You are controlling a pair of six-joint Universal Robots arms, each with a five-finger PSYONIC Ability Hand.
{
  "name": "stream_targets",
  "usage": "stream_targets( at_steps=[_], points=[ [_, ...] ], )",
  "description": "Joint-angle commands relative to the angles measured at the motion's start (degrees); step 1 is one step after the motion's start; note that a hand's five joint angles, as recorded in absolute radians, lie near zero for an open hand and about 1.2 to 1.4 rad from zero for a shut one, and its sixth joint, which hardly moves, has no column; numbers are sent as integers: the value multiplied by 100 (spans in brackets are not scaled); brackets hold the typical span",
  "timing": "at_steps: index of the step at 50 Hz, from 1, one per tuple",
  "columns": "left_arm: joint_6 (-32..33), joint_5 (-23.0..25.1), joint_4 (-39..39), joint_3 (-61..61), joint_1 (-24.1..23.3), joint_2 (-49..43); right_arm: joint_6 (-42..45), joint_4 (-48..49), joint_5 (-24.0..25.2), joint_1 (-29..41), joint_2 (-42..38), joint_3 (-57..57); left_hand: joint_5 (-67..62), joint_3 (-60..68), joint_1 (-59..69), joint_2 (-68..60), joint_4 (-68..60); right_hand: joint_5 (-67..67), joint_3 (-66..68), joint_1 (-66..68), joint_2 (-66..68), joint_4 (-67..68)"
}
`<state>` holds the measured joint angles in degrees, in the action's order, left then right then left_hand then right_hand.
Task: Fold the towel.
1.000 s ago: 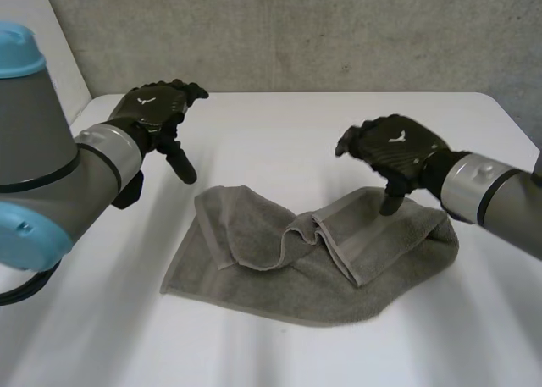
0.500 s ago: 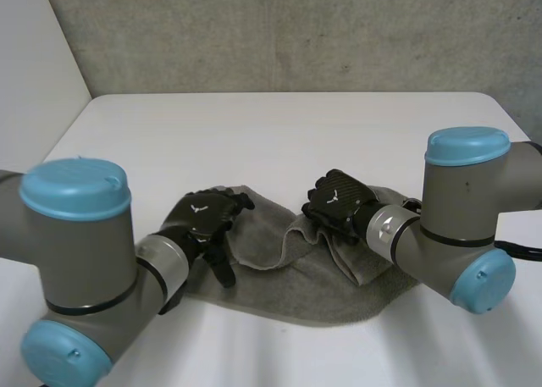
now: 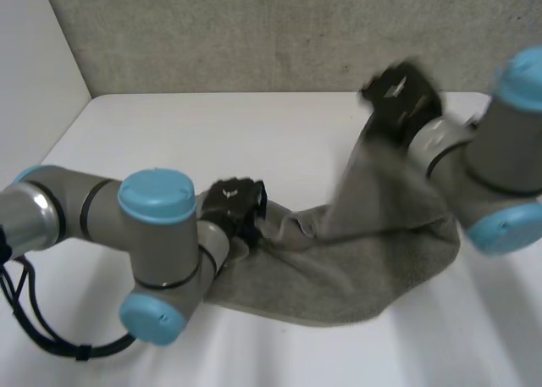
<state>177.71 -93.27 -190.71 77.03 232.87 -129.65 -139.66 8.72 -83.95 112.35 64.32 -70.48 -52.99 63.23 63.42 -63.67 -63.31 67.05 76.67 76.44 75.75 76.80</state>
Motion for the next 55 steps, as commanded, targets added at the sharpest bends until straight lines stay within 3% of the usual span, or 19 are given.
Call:
stream_targets(
  at_steps=[1, 7, 10, 12, 15, 18, 20, 23, 25, 26, 28, 32, 34, 36, 37, 39, 45, 55],
  points=[
    [877, -306, -124, -1248, 100, -69, -1097, 920, -533, -555, 459, 577, -1701, 1677, 1658, -1633, -1669, 295, 333, 356, 425, 320],
    [1547, -508, -204, -2471, 319, 193, -1432, 1044, -824, -688, 582, 790, -1701, 1677, 1658, -1633, -1669, 295, 333, 356, 425, 320],
    [1530, -526, -203, -2684, 373, 432, -1986, 1317, -1009, -723, 784, 667, -1701, 1677, 1658, -1633, -1669, 295, 333, 356, 425, 320],
    [1381, -517, -247, -2903, 426, 991, -2817, 2033, -1000, -932, 1308, 195, -1701, 1677, 1658, -1633, -1669, 295, 333, 356, 425, 320],
    [1074, -508, -361, -2878, 452, 1571, -3137, 2398, -921, -1118, 1654, -36, -1701, 1677, 1658, -1633, -1669, 295, 333, 356, 425, 320],
    [906, -508, -388, -2772, 461, 1785, -3427, 2468, -622, -1417, 2111, -370, -1701, 1677, 1658, -1633, -1669, 295, 333, 356, 425, 320],
    [739, -473, -336, -2274, 487, 2118, -3436, 2057, 68, -1514, 2199, -667, -1701, 1677, 1658, -1633, -1669, 295, 333, 356, 425, 320],
    [703, -430, -274, -1345, 505, 2320, -3436, 1765, 485, -1514, 2243, -888, -1701, 1677, 1658, -1633, -1669, 295, 333, 356, 425, 320],
    [721, -403, -213, -791, 522, 2417, -3305, 1214, 1246, -1531, 2270, -1308, -1701, 1677, 1658, -1633, -1669, 295, 333, 356, 425, 320],
    [721, -403, -212, -786, 523, 2418, -3304, 1211, 1250, -1532, 2270, -1310, -1701, 1677, 1658, -1633, -1669, 295, 333, 356, 425, 320],
    [721, -289, -72, 377, 540, 2575, -2841, 582, 1853, -1584, 2217, -1774, -1701, 1677, 1658, -1633, -1669, 295, 333, 356, 425, 320],
    [730, -78, -1, 1543, 619, 2646, -2013, -90, 2173, -1778, 2182, -2339, -1701, 1677, 1658, -1633, -1669, 295, 333, 356, 425, 320],
    [730, 272, -1, 2541, 768, 2673, -1494, -362, 2243, -1945, 2138, -2664, -1701, 1677, 1658, -1633, -1669, 295, 333, 356, 425, 320],
    [730, 483, -10, 2937, 830, 2682, -436, -826, 2217, -2207, 1972, -3224, -1701, 1677, 1658, -1633, -1669, 295, 333, 356, 425, 320],
    [730, 485, -10, 2941, 830, 2682, -430, -828, 2217, -2208, 1971, -3226, -1701, 1677, 1658, -1633, -1669, 295, 333, 356, 425, 320],
    [739, 878, -45, 3466, 918, 2664, 392, -1047, 2243, -2505, 1708, -3655, -1701, 1677, 1658, -1633, -1669, 295, 333, 356, 425, 320],
    [791, 1082, -186, 3714, 944, 2550, 352, -969, 2269, -2859, 1523, -3868, -1701, 1677, 1658, -1633, -1669, 295, 333, 356, 425, 320],
    [783, 1082, -993, 3723, 1410, 2506, -1062, -179, 2427, -3157, 1873, -4017, -1520, 1496, 1477, -1452, -1488, 295, 333, 356, 425, 320]
  ],
)
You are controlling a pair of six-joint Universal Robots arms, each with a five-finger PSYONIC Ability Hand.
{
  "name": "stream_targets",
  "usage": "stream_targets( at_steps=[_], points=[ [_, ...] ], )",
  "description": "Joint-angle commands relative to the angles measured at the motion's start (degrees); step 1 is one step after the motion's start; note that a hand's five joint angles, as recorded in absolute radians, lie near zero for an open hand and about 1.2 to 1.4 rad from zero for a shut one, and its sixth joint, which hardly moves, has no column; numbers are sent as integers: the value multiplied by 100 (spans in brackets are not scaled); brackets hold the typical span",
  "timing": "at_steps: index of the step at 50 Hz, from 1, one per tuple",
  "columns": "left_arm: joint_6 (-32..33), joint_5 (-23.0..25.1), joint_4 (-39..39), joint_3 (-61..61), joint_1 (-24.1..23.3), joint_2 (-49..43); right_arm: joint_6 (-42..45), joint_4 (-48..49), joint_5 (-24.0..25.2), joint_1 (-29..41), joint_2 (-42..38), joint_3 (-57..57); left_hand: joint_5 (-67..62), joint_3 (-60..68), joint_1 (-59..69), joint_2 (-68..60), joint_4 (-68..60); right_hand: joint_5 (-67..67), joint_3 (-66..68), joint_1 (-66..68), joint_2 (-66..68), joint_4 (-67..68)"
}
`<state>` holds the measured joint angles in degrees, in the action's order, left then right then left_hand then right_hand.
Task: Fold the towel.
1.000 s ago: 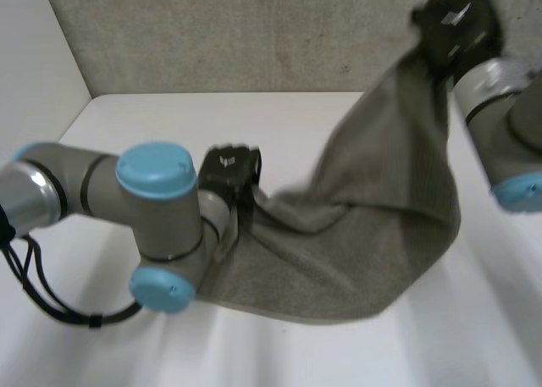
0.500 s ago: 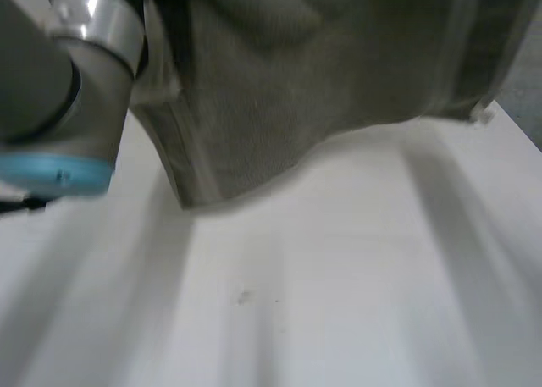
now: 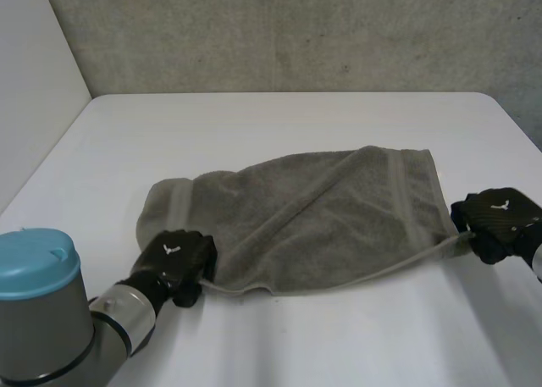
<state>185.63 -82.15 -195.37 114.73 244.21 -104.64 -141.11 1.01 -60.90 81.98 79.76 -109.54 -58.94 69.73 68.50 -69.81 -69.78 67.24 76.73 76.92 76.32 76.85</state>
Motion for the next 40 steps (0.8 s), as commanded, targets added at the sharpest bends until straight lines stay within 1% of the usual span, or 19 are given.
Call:
stream_targets(
  at_steps=[1, 4, 6, 7, 8, 10, 11, 13, 14, 16, 21, 26, 30, 34, 35, 36, 37, 38, 40],
  points=[
    [-10, -30, -528, -47, 276, 5, -918, 594, 122, -121, 330, -111, -923, 844, 968, -837, -839, 276, 327, 308, 368, 315],
    [-10, -30, -739, -3, 355, -30, -1137, 987, 140, -139, 418, -278, -570, 491, 614, -483, -486, 276, 327, 308, 368, 315],
    [-10, -38, -949, 14, 373, -73, -1207, 1189, 131, -147, 479, -339, 835, -914, -790, 921, 919, 276, 327, 308, 368, 315],
    [-10, -38, -950, 14, 373, -74, -1321, 1461, 105, -208, 584, -427, 843, -922, -799, 930, 927, 276, 327, 308, 368, 315],
    [-10, -56, -1020, 14, 373, -152, -1322, 1464, 105, -209, 585, -428, 1342, -1422, -1298, 1429, 1427, 276, 327, 308, 368, 315],
    [-18, -65, -1064, -3, 373, -231, -1620, 1866, 87, -445, 751, -550, 1514, -1594, -1470, 1601, 1598, 276, 327, 308, 368, 315],
    [-10, -65, -1082, -12, 373, -284, -1621, 1868, 87, -446, 752, -551, 1649, -1728, -1605, 1736, 1733, 276, 327, 308, 368, 315],
    [-18, -56, -1090, -21, 373, -311, -2050, 2166, 52, -674, 970, -621, 1850, -1930, -1806, 1937, 1934, 276, 327, 308, 368, 315],
    [-18, -56, -1091, -29, 381, -355, -2052, 2167, 52, -675, 972, -621, 2035, -2115, -1991, 2122, 2119, 276, 327, 308, 368, 315],
    [-10, -56, -1099, -30, 381, -390, -2446, 2324, 34, -841, 1094, -674, 2037, -2117, -1993, 2124, 2121, 276, 327, 308, 368, 315],
    [-10, -74, -1099, -30, 381, -460, -2780, 2457, -10, -1096, 1200, -709, 2054, -2133, -2010, 2141, 2138, 276, 327, 308, 368, 315],
    [-10, -135, -1082, -12, 381, -460, -2825, 2588, -18, -1193, 1270, -744, 2054, -2133, -2010, 2141, 2138, 276, 327, 308, 368, 315],
    [-1, -293, -994, -3, 390, -364, -2825, 2650, -18, -1202, 1270, -744, 2054, -2133, -2010, 2141, 2138, 276, 327, 308, 368, 315],
    [43, -337, -862, 14, 381, -276, -2781, 2589, -18, -1176, 1270, -762, 1819, -1898, -1774, 1905, 1903, 276, 327, 308, 368, 315],
    [95, -329, -705, 14, 381, -198, -2781, 2589, -18, -1176, 1270, -762, 1202, -1282, -1158, 1289, 1286, 276, 327, 308, 368, 315],
    [174, -328, -521, -12, 381, -118, -2781, 2589, -1, -1167, 1270, -779, 130, -210, -86, 217, 214, 276, 327, 308, 368, 315],
    [175, -328, -519, -12, 381, -118, -2781, 2589, -1, -1150, 1296, -788, 120, -199, -76, 206, 204, 276, 327, 308, 368, 315],
    [245, -294, -328, -29, 390, -48, -2781, 2589, -1, -1150, 1297, -788, -1094, 1014, 1138, -1007, -1010, 276, 327, 308, 368, 315],
    [307, -267, -150, -91, 373, 14, -2808, 2563, 34, -1141, 1428, -779, -1106, 1027, 1150, -1019, -1022, 276, 327, 308, 368, 315]
  ],
)
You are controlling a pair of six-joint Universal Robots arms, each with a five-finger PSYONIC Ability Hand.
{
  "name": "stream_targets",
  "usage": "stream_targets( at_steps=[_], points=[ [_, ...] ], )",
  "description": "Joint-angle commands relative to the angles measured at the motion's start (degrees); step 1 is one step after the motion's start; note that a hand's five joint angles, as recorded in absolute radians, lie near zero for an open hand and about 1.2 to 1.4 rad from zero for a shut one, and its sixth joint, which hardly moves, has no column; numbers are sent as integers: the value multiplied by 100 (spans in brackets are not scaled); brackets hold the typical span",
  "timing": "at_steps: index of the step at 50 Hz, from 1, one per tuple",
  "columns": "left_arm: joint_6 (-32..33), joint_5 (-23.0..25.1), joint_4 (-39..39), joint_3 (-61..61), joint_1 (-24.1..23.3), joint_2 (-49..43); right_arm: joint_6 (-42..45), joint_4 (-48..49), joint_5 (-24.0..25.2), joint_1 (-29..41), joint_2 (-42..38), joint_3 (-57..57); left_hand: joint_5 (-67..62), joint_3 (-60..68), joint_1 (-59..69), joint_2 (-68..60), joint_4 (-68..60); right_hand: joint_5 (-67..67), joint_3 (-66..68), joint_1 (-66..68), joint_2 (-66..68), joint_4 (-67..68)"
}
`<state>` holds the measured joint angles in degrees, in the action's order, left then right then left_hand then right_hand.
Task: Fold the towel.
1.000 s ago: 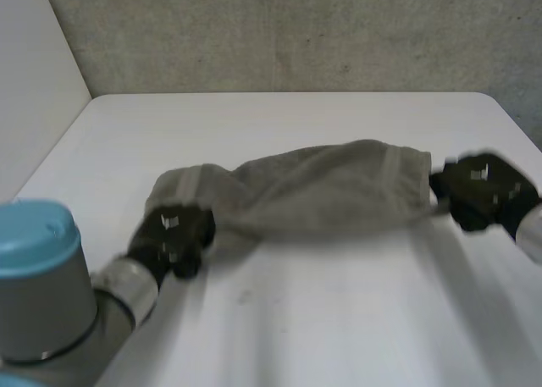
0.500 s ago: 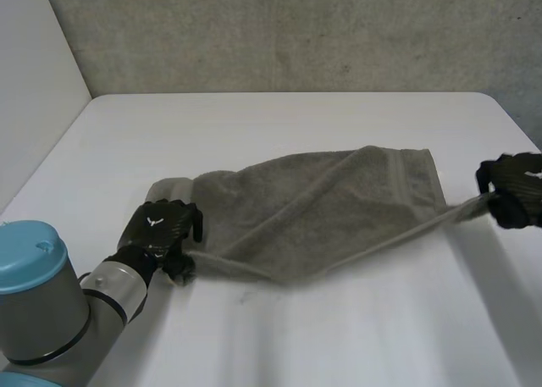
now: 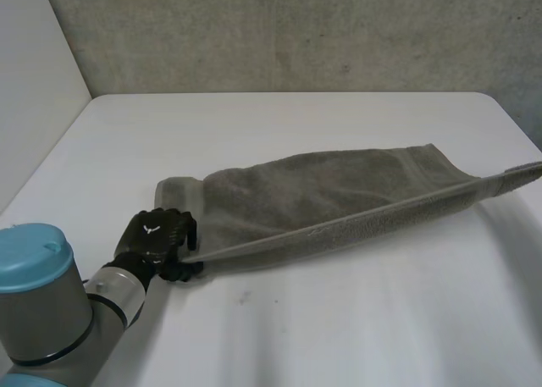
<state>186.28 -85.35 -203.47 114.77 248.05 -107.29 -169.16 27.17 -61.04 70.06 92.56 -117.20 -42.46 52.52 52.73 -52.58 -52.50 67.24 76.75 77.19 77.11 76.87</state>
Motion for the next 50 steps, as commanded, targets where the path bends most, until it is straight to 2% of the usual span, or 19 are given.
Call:
stream_targets(
  at_steps=[1, 6, 10, 12, 13, 15, 21, 24, 28, 30, 33, 34, 35, 36, 38, 42, 50],
  points=[
    [285, 71, 799, -157, -11, 392, -3, -54, 48, 52, 148, -13, -2754, 2748, 2727, -2742, -2750, 276, 325, 281, 289, 313],
    [277, 79, 1116, -525, -11, 1164, 76, -423, 92, 210, 464, 206, -2754, 2748, 2727, -2742, -2750, 276, 325, 281, 289, 313],
    [259, 238, 1442, -869, -11, 1668, 85, -1124, 109, 315, 850, 767, -2754, 2748, 2727, -2742, -2750, 276, 325, 281, 289, 313],
    [242, 587, 2036, -1350, -20, 2149, 76, -1381, 109, 315, 886, 1024, -2754, 2748, 2727, -2742, -2750, 276, 325, 281, 289, 313],
    [242, 589, 2040, -1352, -20, 2151, 76, -1633, 118, 333, 930, 1320, -2754, 2748, 2727, -2742, -2750, 276, 325, 281, 289, 313],
    [137, 904, 2783, -1947, -11, 2527, 76, -1906, 144, 342, 965, 1636, -2754, 2748, 2727, -2742, -2750, 276, 325, 281, 289, 313],
    [-258, 1064, 3673, -3047, -3, 2871, 94, -3136, 293, 298, 1088, 3015, -2754, 2748, 2727, -2742, -2750, 276, 325, 281, 289, 313],
    [-303, 1055, 3692, -3154, 24, 2863, 111, -3629, 355, 298, 1001, 3570, -2754, 2748, 2727, -2742, -2750, 276, 325, 281, 289, 313],
    [-294, 1108, 3745, -3076, 339, 2697, 208, -3939, 505, 298, 833, 3722, -2754, 2748, 2727, -2742, -2750, 276, 325, 281, 289, 313],
    [-285, 1117, 3762, -2908, 498, 2494, 549, -4140, 627, 359, 510, 3504, -2754, 2748, 2727, -2742, -2750, 276, 325, 281, 289, 313],
    [-268, 1134, 3745, -2479, 639, 1881, 762, -4176, 637, 395, 350, 3309, -2754, 2748, 2727, -2742, -2750, 80, 130, 85, 93, 117],
    [-268, 1134, 3736, -2321, 648, 1617, 962, -4193, 628, 534, 211, 3100, -2754, 2748, 2727, -2742, -2750, -2168, -2119, -2163, -2155, -2131],
    [-268, 1134, 3736, -2319, 648, 1615, 1095, -4194, 611, 770, 62, 2863, -2754, 2748, 2727, -2742, -2750, -3789, -3740, -3784, -3776, -3752],
    [-277, 1134, 3736, -2206, 639, 1380, 1096, -4194, 610, 772, 60, 2861, -2754, 2748, 2727, -2742, -2750, -3805, -3756, -3800, -3792, -3768],
    [-277, 1134, 3727, -2143, 639, 1167, 1149, -4124, 567, 1376, -202, 2432, -2754, 2748, 2727, -2742, -2750, -4794, -4745, -4789, -4781, -4757],
    [-285, 1134, 3657, -2169, 683, 492, 1166, -4080, 453, 1781, -361, 1949, -2754, 2748, 2727, -2742, -2750, -5151, -5101, -5146, -5138, -5114],
    [-268, 1108, 3306, -2381, 665, -309, 1228, -3764, 408, 2450, -424, 815, -2754, 2748, 2727, -2742, -2750, -4950, -4901, -4945, -4937, -4913]
  ],
)
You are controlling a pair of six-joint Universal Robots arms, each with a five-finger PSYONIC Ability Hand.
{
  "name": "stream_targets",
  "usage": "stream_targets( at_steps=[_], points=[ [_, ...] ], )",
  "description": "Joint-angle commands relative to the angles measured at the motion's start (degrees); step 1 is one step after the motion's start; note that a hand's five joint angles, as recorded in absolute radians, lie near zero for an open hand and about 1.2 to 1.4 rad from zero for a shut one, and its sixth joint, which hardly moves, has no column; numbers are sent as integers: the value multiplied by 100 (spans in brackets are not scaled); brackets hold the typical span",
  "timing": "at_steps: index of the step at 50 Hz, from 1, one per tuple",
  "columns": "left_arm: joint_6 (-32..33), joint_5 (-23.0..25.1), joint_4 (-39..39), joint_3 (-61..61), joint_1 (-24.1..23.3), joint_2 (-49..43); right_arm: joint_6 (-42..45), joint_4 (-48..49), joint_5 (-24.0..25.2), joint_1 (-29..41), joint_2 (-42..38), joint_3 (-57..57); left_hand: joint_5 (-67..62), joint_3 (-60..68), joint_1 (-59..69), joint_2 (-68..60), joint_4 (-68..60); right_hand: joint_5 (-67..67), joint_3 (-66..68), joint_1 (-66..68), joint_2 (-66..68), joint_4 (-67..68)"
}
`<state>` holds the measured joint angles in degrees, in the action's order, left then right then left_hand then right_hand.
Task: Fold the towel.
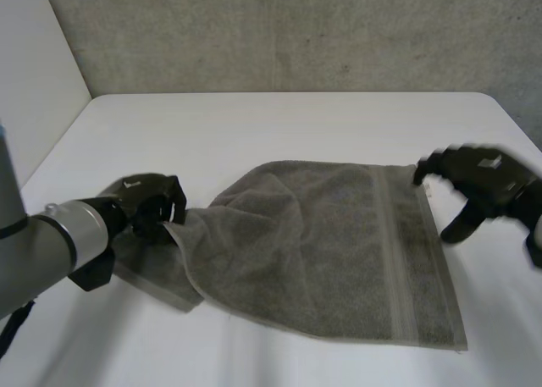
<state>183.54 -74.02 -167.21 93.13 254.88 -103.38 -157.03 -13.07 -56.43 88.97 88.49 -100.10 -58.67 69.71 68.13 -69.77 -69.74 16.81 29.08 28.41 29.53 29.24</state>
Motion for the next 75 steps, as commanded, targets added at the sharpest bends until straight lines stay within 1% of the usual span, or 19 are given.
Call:
stream_targets(
  at_steps=[1, 5, 10, 12, 13, 15, 16, 17, 19, 21, 24, 26, 29, 34, 45, 51, 59, 64, 75],
  points=[
    [7, -24, -321, -216, -17, -701, 23, 348, -61, 664, 45, -1062, -1133, 1029, 1187, -1023, -1026, 144, -83, -17, -129, -100],
    [7, -42, -627, -242, 1, -911, 67, 569, -88, 823, 107, -1363, -1133, 1029, 1187, -1023, -1026, 111, -116, -50, -162, -133],
    [-2, -59, -996, -251, 44, -964, 401, 719, -132, 920, 327, -1767, -1133, 1029, 1187, -1023, -1026, -343, -571, -504, -616, -587],
    [-11, -59, -1129, -260, 62, -982, 777, 736, -210, 850, 405, -2073, -1133, 1029, 1187, -1023, -1026, -394, -621, -555, -666, -637],
    [-20, -68, -1251, -269, 80, -991, 779, 736, -211, 850, 406, -2075, -1133, 1029, 1187, -1023, -1026, -394, -621, -555, -666, -638],
    [-20, -86, -1383, -278, 97, -1017, 1242, 719, -272, 832, 449, -2407, -1133, 1029, 1187, -1023, -1026, -260, -487, -421, -533, -504],
    [-20, -129, -1506, -278, 150, -1052, 1244, 719, -272, 832, 450, -2409, -1133, 1029, 1187, -1023, -1026, -259, -486, -420, -532, -503],
    [-20, -130, -1507, -278, 150, -1052, 1436, 727, -264, 815, 450, -2539, -1133, 1029, 1187, -1023, -1026, -259, -486, -420, -532, -503],
    [-20, -183, -1595, -278, 185, -1070, 1622, 771, -255, 753, 467, -2699, -1133, 1029, 1187, -1023, -1026, -259, -486, -420, -532, -503],
    [-20, -270, -1683, -286, 203, -1157, 1920, 972, -237, 526, 485, -2944, -1133, 1029, 1187, -1023, -1026, -343, -570, -504, -615, -586],
    [-20, -314, -1709, -295, 212, -1228, 2062, 1123, -193, 410, 485, -3059, -1133, 1029, 1187, -1023, -1026, -360, -587, -521, -633, -604],
    [-20, -332, -1709, -313, 212, -1254, 2359, 1577, -167, 201, 476, -3287, -1133, 1029, 1187, -1023, -1026, -394, -621, -554, -666, -637],
    [-20, -367, -1718, -322, 229, -1298, 2448, 1921, -97, 42, 406, -3401, -1133, 1029, 1187, -1023, -1026, -344, -571, -505, -616, -587],
    [-20, -367, -1709, -322, 264, -1298, 2484, 2221, 0, -73, 240, -3446, -1133, 1029, 1187, -1023, -1026, -226, -453, -387, -498, -469],
    [-28, -376, -1709, -278, 273, -1298, 2607, 2652, 0, -152, -376, -3384, -1133, 1029, 1187, -1023, -1026, -91, -318, -252, -364, -335],
    [-28, -376, -1709, -260, 273, -1298, 2668, 2678, 0, -152, -508, -3332, -1133, 1029, 1187, -1023, -1026, -24, -251, -185, -296, -267],
    [-28, -376, -1709, -251, 273, -1298, 2721, 2793, -17, -152, -693, -3156, -1133, 1029, 1187, -1023, -1026, 885, 657, 724, 612, 641],
    [-28, -393, -1709, -243, 273, -1298, 2642, 3021, -52, -152, -772, -3024, -1133, 1029, 1187, -1023, -1026, 1724, 1497, 1563, 1451, 1480],
    [-28, -393, -1709, -243, 273, -1298, 2387, 3092, -105, -143, -816, -2760, -1133, 1029, 1187, -1023, -1026, 1961, 1734, 1800, 1689, 1717]
  ],
)
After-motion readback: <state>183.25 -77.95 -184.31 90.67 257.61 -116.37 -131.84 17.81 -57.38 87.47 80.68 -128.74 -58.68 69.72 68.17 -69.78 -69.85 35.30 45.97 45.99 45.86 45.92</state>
